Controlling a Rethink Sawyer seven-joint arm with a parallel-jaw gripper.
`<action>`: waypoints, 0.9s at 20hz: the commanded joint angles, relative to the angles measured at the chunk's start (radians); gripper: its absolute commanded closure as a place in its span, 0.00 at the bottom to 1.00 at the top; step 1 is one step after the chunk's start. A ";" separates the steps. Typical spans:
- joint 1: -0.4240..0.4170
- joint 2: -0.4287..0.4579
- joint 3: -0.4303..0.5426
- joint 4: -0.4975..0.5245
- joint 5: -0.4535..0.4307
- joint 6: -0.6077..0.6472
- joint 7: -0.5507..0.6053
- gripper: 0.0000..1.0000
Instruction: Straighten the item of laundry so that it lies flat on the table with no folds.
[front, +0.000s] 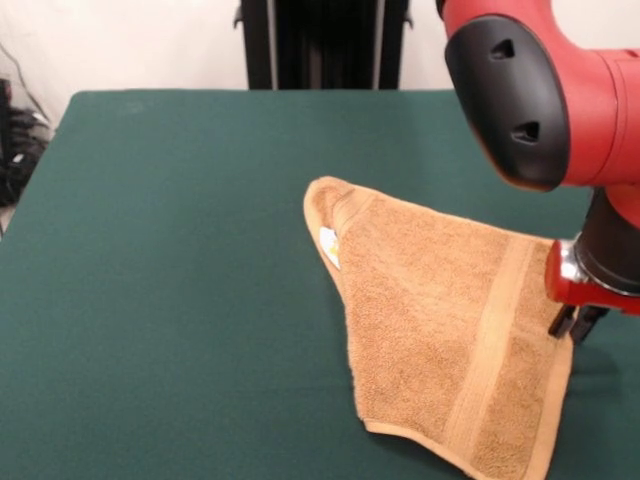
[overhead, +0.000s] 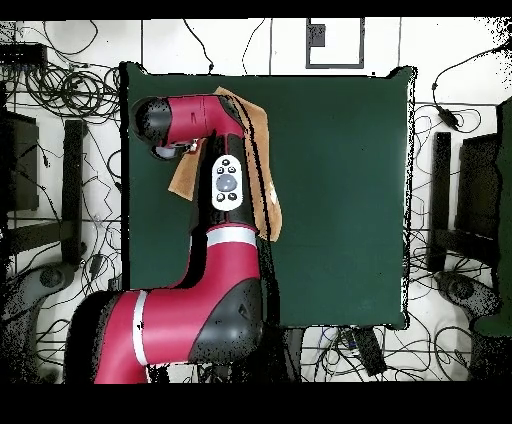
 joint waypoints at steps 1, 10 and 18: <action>-0.019 0.220 0.001 0.074 -0.096 -0.344 0.204 1.00; -0.006 0.224 -0.029 0.065 -0.099 -0.329 0.230 1.00; -0.015 0.194 -0.019 0.101 -0.090 -0.313 0.192 1.00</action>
